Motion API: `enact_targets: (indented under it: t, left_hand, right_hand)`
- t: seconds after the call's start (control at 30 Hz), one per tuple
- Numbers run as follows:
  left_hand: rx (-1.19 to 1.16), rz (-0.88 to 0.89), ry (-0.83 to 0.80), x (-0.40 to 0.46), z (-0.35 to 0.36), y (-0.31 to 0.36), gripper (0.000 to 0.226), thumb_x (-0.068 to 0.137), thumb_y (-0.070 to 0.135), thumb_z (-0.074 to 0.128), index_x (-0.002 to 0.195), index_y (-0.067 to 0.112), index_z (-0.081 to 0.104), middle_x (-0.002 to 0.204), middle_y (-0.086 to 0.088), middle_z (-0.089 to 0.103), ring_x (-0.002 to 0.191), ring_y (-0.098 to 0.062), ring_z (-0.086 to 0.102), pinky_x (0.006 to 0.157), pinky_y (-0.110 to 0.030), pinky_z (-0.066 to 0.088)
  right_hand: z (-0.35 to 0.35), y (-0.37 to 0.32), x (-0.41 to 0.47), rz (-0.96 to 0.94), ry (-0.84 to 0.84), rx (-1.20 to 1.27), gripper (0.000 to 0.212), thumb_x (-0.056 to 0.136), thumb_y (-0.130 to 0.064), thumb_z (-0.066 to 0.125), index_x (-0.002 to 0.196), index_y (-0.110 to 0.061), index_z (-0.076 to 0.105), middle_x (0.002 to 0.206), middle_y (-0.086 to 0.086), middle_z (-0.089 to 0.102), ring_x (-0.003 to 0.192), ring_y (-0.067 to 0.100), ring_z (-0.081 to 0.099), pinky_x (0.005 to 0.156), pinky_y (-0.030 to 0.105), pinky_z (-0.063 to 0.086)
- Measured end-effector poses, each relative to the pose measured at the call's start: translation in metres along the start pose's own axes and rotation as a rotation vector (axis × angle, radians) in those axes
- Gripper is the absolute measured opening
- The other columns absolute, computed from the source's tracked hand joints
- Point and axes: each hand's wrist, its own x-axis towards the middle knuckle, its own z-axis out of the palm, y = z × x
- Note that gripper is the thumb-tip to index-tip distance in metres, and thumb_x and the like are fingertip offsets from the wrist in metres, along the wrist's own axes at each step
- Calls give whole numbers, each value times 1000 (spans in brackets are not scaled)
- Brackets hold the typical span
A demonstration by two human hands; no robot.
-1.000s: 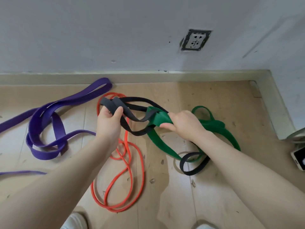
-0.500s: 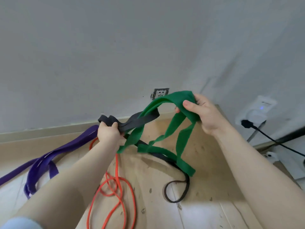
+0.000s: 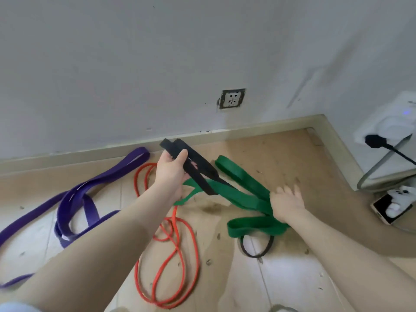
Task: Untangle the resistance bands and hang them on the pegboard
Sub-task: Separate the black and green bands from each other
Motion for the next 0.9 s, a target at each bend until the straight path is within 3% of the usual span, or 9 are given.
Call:
enact_targets:
  t: [0.07, 0.17, 0.3, 0.47, 0.53, 0.63, 0.73, 0.83, 0.9]
  left_hand:
    - [17, 6, -36, -1, 8, -1, 18, 96, 15, 50, 113, 13, 55, 101, -8, 69, 87, -22, 69, 81, -38, 57]
    - [69, 4, -92, -1, 20, -15, 16, 97, 14, 49, 111, 12, 56, 102, -11, 69, 86, -22, 70, 78, -36, 58]
    - [81, 53, -92, 3, 16, -30, 17, 97, 15, 48, 110, 17, 58, 106, -7, 69, 95, -22, 68, 88, -42, 54]
    - [104, 77, 74, 12, 5, -45, 16, 95, 19, 51, 96, 32, 60, 100, 6, 70, 96, -16, 68, 88, -39, 54]
    - [167, 77, 152, 19, -7, -54, 14, 95, 22, 52, 95, 35, 59, 101, 8, 69, 100, -15, 66, 92, -42, 52]
    - [245, 68, 236, 26, -28, -65, 16, 96, 24, 49, 110, 27, 56, 104, 9, 65, 105, -16, 61, 90, -35, 50]
    - [340, 50, 239, 26, -34, -72, 24, 97, 23, 47, 120, 22, 51, 108, 6, 62, 101, -15, 59, 75, -24, 49]
    - [399, 18, 224, 26, -35, -75, 28, 96, 24, 48, 123, 18, 50, 110, 0, 62, 98, -16, 60, 76, -25, 47]
    - [452, 15, 197, 27, -32, -72, 27, 96, 24, 48, 122, 17, 49, 111, -1, 60, 98, -18, 60, 78, -28, 49]
  right_hand:
    - [-4, -22, 8, -192, 174, 291, 56, 87, -1, 40, 141, -11, 35, 153, 9, 25, 141, 26, 19, 117, 38, 8]
    - [-19, -70, 29, -444, 285, 795, 44, 91, -5, 39, 134, -11, 46, 143, 9, 41, 132, 24, 37, 113, 39, 28]
    - [-15, -110, 53, -381, 161, 1195, 26, 93, -24, 52, 117, -16, 45, 117, 3, 59, 105, 18, 58, 92, 39, 48]
    - [-3, -109, 69, -484, -120, 885, 52, 83, -30, 68, 122, -26, 33, 103, 2, 61, 81, 11, 59, 66, 27, 49]
    - [-9, -106, 68, -518, -134, 661, 48, 85, -30, 65, 124, -20, 40, 101, 2, 60, 74, 9, 53, 55, 21, 39]
    - [-22, -93, 62, -458, -29, 626, 36, 87, -35, 61, 117, -17, 52, 100, -4, 56, 85, 13, 53, 63, 24, 41]
    - [-37, -71, 49, -507, -148, 1154, 16, 90, -18, 58, 105, -18, 55, 99, -1, 65, 88, 14, 63, 82, 30, 51]
    - [-51, -42, 31, -609, -255, 1757, 16, 89, 2, 51, 98, -10, 55, 82, 0, 67, 74, 11, 64, 72, 23, 53]
    - [-56, -19, 23, -696, -240, 2000, 19, 80, -6, 65, 97, -8, 57, 78, -1, 67, 69, 10, 64, 65, 21, 53]
